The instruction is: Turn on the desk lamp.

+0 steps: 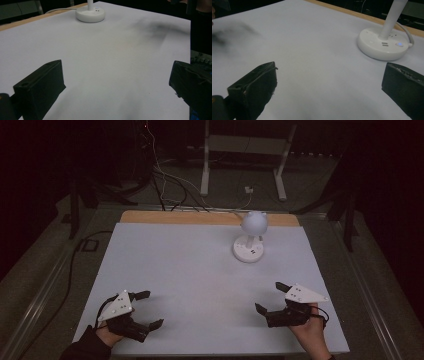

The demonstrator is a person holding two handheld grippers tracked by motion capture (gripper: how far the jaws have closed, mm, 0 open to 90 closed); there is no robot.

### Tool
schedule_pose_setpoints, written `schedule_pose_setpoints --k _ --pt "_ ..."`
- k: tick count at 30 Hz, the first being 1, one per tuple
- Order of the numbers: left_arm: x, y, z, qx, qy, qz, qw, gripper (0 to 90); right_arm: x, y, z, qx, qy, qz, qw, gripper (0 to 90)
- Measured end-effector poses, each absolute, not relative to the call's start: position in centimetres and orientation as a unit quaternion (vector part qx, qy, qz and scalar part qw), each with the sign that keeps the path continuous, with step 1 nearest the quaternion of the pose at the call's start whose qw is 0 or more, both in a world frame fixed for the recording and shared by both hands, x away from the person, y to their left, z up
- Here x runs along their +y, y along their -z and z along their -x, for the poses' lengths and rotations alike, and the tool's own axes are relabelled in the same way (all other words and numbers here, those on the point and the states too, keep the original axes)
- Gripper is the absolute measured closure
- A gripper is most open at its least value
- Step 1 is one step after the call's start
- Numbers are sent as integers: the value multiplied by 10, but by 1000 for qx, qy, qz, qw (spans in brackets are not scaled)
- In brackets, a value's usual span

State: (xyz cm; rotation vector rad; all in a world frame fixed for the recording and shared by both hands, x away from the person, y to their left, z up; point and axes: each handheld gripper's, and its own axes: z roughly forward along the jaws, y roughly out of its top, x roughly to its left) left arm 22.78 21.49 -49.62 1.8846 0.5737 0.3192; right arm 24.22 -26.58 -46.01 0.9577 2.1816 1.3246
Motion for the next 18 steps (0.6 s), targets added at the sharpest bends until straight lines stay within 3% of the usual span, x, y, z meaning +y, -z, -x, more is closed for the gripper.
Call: schedule_pose_setpoints --k 18 --pt "215 496 -227 241 -134 -793 542 4 -254 423 -265 773 -488 -334 230 0"
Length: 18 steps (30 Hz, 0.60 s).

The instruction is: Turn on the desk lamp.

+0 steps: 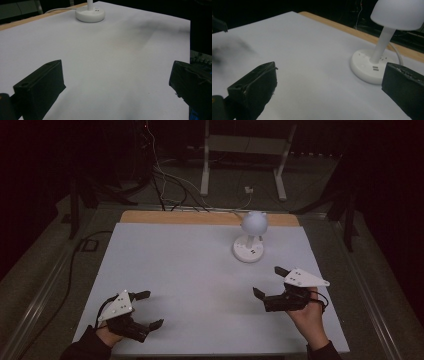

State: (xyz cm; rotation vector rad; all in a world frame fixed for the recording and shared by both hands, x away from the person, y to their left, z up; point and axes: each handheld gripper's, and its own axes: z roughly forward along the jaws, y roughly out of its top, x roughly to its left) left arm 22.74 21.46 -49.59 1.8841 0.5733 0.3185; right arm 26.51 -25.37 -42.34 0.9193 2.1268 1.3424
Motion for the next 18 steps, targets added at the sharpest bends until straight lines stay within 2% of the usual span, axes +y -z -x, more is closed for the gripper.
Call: schedule_pose_setpoints --k 18 --pt "214 495 -226 240 -134 -793 544 4 -243 402 -294 759 -486 -348 258 0"
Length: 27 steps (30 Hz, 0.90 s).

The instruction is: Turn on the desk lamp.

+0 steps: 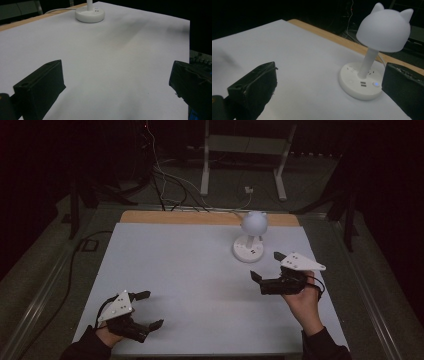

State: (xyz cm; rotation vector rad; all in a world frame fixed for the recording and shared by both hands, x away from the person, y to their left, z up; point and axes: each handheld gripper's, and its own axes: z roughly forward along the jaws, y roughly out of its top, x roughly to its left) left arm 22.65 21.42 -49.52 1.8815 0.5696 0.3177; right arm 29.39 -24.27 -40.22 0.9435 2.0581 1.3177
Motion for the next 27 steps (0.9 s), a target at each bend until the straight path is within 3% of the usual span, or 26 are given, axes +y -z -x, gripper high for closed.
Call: schedule_pose_setpoints --k 16,27 --pt "214 494 -226 237 -137 -795 542 4 -221 396 -324 744 -479 -375 275 0" --pt "214 494 -225 236 -136 -794 544 4 -198 401 -342 718 -460 -419 312 0"
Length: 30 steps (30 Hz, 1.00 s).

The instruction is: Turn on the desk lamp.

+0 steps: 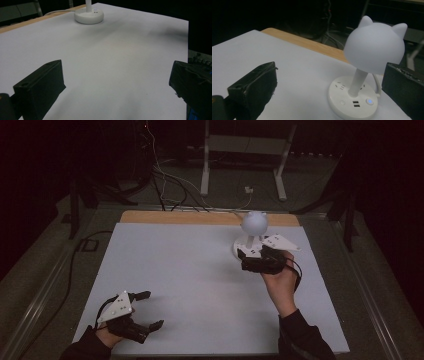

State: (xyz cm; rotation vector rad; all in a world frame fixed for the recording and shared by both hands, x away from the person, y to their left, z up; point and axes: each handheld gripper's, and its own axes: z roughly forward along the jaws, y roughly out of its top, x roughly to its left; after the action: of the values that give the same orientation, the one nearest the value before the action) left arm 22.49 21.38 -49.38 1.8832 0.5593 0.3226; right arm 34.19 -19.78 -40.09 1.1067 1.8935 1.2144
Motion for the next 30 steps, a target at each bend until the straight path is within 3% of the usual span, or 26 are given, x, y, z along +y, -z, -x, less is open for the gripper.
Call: schedule_pose_setpoints --k 11,30 --pt "214 493 -224 234 -135 -793 546 4 -179 416 -357 690 -428 -464 353 0" --pt "214 493 -225 235 -134 -793 546 4 -189 456 -386 655 -432 -523 332 0"
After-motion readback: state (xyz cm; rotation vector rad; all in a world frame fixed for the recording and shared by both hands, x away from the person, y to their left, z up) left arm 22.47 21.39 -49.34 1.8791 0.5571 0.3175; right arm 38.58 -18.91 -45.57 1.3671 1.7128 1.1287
